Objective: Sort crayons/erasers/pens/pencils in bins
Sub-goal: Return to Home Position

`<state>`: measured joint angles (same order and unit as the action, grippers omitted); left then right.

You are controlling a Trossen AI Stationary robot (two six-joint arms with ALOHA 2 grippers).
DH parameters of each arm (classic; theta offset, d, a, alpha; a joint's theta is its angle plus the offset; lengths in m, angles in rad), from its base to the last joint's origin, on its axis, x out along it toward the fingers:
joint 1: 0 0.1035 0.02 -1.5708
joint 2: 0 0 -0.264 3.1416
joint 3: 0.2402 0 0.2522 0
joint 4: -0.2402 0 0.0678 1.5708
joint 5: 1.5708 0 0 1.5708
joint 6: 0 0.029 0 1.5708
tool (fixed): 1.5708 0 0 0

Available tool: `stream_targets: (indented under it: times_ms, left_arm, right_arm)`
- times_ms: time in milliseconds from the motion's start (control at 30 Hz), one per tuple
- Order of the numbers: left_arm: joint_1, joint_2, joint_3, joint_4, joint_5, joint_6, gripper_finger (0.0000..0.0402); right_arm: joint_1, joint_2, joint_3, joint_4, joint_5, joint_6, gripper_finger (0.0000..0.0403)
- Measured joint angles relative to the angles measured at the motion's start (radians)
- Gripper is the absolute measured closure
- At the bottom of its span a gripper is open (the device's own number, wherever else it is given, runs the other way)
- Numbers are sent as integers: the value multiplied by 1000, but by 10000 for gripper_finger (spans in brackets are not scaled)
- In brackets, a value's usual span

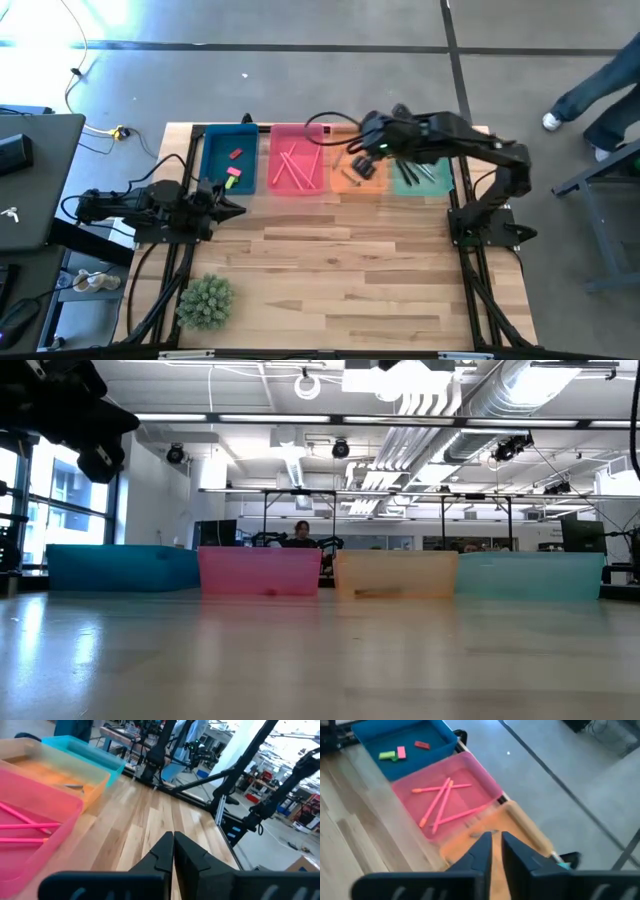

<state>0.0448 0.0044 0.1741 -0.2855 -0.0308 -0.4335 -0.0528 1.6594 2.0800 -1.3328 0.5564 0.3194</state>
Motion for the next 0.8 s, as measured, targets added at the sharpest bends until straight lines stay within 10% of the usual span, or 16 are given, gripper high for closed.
stream_targets:
  times_ms: [800]
  left_arm:
    - [0,0,2,150,-83,143,398]
  right_arm:
    - [168,-308,-19,-231,127,-39,402]
